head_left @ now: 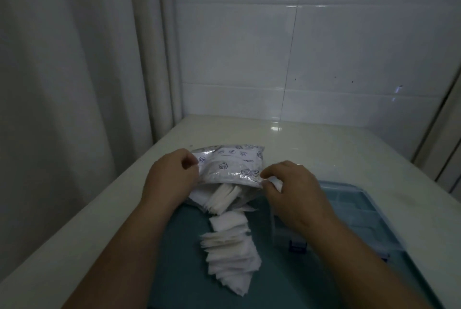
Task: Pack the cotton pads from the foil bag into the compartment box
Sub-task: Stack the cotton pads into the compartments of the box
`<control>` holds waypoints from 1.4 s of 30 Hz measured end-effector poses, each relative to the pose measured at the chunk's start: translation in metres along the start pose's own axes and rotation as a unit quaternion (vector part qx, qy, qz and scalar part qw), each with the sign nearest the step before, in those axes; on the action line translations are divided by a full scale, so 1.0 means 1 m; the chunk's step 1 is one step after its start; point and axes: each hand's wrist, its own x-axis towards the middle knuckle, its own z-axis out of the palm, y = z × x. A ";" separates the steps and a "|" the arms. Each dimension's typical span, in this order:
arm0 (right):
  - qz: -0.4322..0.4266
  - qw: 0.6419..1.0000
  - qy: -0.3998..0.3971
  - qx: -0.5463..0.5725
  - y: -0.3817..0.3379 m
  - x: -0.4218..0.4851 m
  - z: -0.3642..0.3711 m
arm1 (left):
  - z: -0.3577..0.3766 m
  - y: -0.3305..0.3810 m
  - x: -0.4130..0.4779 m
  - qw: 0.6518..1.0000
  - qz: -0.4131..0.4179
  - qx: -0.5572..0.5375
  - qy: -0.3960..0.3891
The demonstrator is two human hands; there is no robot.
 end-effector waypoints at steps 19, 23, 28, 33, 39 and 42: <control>-0.176 0.956 -0.090 -0.218 -0.010 -0.005 0.012 | 0.000 0.030 -0.022 0.910 0.181 0.343 -0.149; -0.165 0.966 -0.086 -0.181 -0.010 -0.005 0.014 | 0.002 0.029 -0.023 0.919 0.175 0.314 -0.162; -0.065 0.996 -0.053 -0.034 -0.012 -0.009 0.003 | -0.005 0.022 -0.012 0.963 0.117 0.163 -0.181; 0.011 0.995 -0.071 0.066 -0.012 -0.009 0.005 | -0.008 0.011 -0.004 0.985 0.089 0.028 -0.143; 0.031 0.987 -0.056 0.144 -0.011 -0.007 0.003 | -0.005 0.011 -0.003 0.992 0.060 0.018 -0.109; 0.032 0.981 -0.076 0.174 -0.018 -0.004 0.007 | -0.005 0.011 -0.002 0.996 0.045 -0.015 -0.075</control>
